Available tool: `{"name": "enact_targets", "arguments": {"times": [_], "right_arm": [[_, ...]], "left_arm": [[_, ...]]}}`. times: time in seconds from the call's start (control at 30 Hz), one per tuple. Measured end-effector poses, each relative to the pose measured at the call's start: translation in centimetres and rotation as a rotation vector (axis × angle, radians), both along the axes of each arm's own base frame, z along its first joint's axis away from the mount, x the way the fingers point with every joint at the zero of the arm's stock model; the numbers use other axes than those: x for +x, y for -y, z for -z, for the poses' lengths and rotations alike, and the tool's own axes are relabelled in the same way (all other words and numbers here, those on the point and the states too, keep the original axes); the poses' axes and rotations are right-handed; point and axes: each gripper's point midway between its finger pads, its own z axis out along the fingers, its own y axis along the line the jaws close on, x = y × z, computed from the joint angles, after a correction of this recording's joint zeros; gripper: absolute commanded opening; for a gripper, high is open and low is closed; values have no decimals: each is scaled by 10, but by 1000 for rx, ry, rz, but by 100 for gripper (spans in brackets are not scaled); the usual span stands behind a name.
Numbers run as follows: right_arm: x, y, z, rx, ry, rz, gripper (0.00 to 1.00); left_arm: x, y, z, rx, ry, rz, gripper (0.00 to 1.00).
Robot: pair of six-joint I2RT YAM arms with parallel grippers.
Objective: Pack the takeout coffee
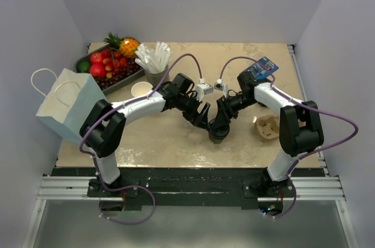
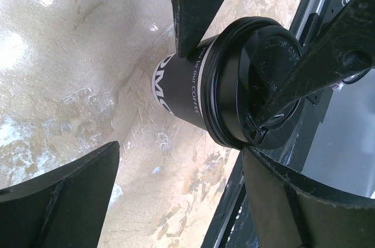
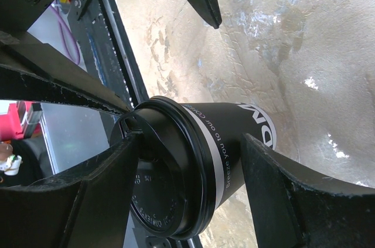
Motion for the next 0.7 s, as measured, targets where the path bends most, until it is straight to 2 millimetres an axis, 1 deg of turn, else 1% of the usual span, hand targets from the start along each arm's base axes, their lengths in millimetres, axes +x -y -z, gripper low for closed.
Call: {"name": "enact_targets", "arguments": {"times": [0.33,0.7], "right_arm": [[0,0,0,0,2,-2,69],[1,0,0,1,9,-5,69]], "left_arm": [[1,0,-2,13,42,11,86],[4,0,-5,34,143,41,88]]}}
